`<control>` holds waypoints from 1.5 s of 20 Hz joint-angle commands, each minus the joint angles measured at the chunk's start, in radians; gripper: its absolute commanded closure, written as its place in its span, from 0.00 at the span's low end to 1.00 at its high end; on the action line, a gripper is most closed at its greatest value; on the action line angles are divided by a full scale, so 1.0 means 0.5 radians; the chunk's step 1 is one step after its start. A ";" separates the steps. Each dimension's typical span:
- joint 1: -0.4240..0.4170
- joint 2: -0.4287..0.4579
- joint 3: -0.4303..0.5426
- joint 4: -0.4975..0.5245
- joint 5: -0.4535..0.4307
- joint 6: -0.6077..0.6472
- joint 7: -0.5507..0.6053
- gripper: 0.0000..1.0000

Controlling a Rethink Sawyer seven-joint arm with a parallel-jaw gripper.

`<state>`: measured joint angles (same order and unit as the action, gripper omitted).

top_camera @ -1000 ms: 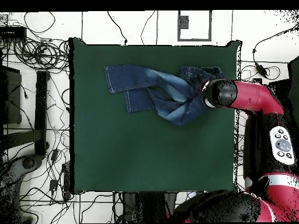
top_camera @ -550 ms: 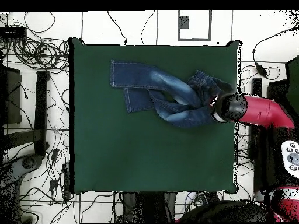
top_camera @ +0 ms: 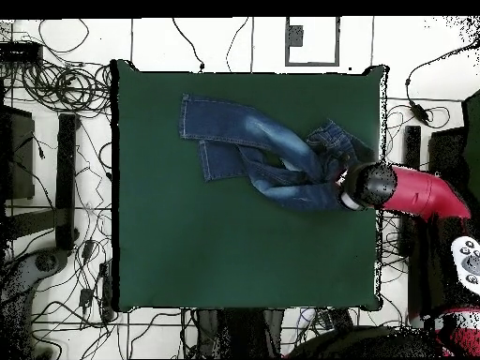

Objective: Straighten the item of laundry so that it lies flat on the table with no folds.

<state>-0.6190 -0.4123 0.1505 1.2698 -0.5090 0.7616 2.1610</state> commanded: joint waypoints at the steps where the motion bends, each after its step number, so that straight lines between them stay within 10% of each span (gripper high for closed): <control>1: 0.045 0.083 -0.048 0.459 0.160 -0.049 0.349 1.00; 17: 0.326 -0.083 -0.382 0.911 0.471 -0.310 0.707 1.00; 30: 0.517 -0.160 -0.521 1.125 0.830 -0.125 0.552 1.00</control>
<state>-0.4113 -0.5140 -0.1202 1.6689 -0.1935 0.6103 2.1695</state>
